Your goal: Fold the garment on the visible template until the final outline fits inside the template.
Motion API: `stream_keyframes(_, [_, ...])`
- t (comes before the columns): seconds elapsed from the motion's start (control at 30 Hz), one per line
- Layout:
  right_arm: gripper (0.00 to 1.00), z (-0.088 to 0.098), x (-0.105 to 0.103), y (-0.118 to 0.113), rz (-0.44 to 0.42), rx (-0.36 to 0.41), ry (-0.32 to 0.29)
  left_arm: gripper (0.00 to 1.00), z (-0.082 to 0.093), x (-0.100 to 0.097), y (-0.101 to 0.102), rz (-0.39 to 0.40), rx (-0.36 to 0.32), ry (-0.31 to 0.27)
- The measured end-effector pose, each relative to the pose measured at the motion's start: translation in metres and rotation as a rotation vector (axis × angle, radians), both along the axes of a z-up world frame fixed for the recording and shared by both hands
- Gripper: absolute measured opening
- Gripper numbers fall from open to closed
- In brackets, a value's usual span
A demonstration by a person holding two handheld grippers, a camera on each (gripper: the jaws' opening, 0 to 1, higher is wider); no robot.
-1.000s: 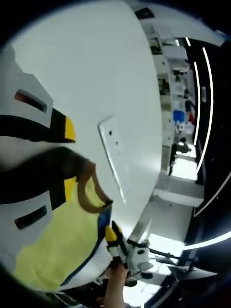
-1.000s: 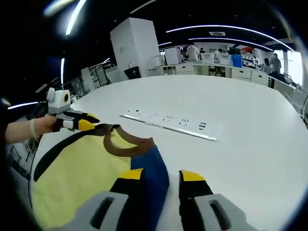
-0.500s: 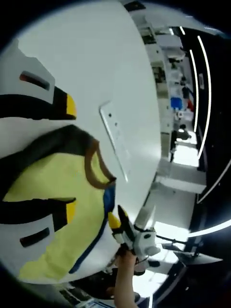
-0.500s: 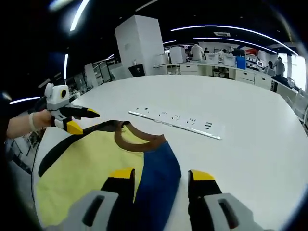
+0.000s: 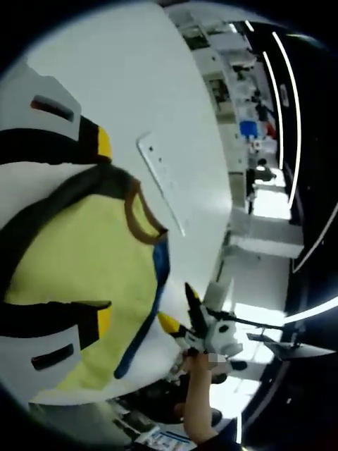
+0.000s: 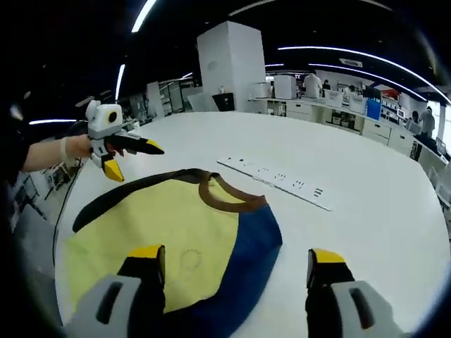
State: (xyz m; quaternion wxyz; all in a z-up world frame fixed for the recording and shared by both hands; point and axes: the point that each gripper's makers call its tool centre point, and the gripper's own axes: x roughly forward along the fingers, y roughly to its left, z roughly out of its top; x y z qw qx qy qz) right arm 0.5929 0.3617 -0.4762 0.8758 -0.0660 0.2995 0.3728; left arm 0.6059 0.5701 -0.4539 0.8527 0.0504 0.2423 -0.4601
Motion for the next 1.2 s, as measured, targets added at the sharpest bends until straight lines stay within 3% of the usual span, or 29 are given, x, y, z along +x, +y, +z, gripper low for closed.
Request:
stream_keyframes(0.4, [0.8,0.01,-0.036,-0.015,-0.019,-0.01,-0.001,0.74,0.01,-0.034,0.006,0.007,-0.011,0.005])
stream_keyframes(0.67, [0.76,0.013,-0.074,-0.018,0.028,-0.051,-0.016,0.73,0.012,-0.083,-0.001,0.0,-0.017,0.015])
stream_keyframes(1.03, [0.74,0.02,-0.122,-0.023,0.039,-0.059,-0.032,0.72,0.012,-0.114,0.022,0.046,-0.013,0.036])
stream_keyframes(1.2, [0.73,0.018,-0.141,-0.021,0.028,-0.042,-0.028,0.71,0.015,-0.123,0.022,0.065,-0.017,0.032])
